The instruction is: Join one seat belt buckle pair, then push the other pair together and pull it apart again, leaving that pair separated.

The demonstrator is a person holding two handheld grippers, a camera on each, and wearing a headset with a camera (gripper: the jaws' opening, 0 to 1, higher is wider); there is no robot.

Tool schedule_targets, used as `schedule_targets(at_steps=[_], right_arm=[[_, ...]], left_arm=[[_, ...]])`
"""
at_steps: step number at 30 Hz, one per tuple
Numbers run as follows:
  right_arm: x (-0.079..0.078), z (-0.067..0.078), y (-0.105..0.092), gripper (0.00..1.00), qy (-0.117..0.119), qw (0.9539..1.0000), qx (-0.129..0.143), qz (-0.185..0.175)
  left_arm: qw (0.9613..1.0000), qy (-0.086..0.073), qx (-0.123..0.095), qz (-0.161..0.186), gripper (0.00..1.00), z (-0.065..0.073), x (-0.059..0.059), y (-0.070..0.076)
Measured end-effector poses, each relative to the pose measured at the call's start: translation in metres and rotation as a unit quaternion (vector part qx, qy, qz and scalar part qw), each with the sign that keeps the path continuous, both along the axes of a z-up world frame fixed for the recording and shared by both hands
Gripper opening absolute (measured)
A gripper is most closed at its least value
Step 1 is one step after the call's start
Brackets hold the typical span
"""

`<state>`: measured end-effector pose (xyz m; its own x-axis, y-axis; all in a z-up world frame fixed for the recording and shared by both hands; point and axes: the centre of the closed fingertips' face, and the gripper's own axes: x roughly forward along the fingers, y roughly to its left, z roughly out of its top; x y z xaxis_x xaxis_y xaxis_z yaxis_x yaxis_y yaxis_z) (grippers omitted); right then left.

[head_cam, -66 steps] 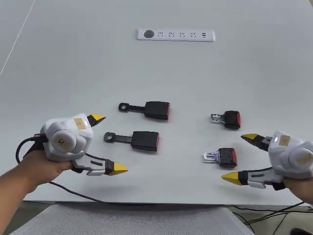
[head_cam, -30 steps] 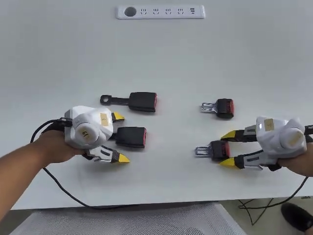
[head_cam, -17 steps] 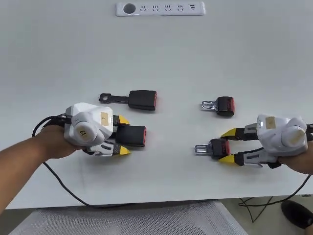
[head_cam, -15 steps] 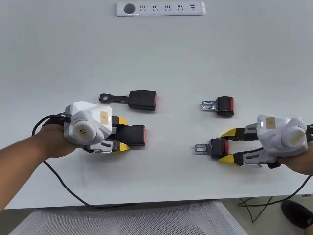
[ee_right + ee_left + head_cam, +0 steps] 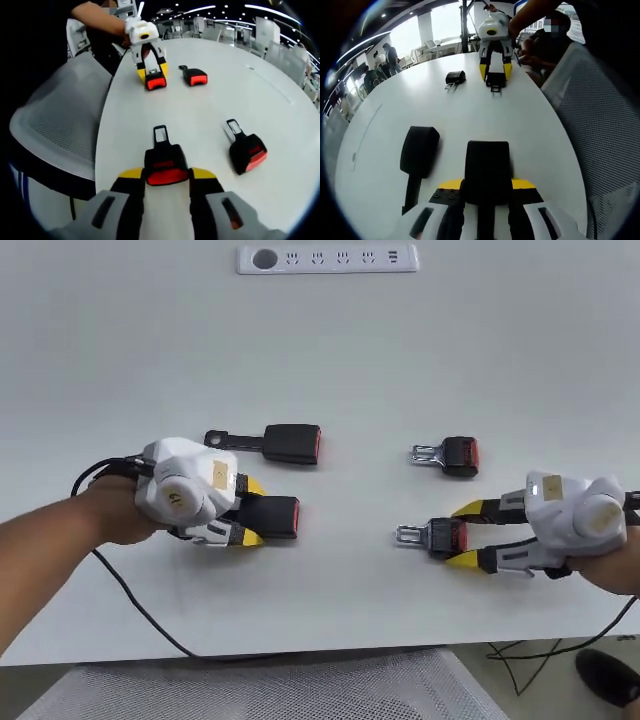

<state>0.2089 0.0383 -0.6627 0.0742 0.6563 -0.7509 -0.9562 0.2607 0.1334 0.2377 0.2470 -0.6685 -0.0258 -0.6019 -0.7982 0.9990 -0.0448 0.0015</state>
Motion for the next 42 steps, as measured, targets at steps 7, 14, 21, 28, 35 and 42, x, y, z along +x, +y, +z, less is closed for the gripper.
schedule_targets(at_steps=[7,14,21,28,35,42], right_arm=[[0.001,0.000,0.000,0.34,-0.003,0.9998,0.020,-0.005],[0.004,0.000,0.013,0.34,-0.007,0.9991,0.040,-0.010],[0.008,0.001,0.036,0.34,-0.013,0.9982,0.058,-0.007],[0.010,0.000,0.055,0.34,-0.020,0.9967,0.078,-0.008],[0.011,0.003,0.073,0.34,-0.020,0.9958,0.090,-0.002],[0.018,-0.002,0.092,0.34,-0.021,0.9952,0.095,-0.003]], left_arm=[[1.0000,0.001,0.001,0.001,0.34,0.003,0.006,0.001],[1.0000,0.002,0.004,0.002,0.34,0.005,0.007,0.002],[1.0000,0.002,0.007,0.002,0.34,0.005,0.008,0.003],[0.9999,0.002,0.011,0.002,0.34,0.005,0.009,0.004],[0.9999,0.003,0.015,0.002,0.34,0.004,0.007,0.005],[0.9998,0.002,0.017,0.002,0.34,0.004,0.006,0.005]])
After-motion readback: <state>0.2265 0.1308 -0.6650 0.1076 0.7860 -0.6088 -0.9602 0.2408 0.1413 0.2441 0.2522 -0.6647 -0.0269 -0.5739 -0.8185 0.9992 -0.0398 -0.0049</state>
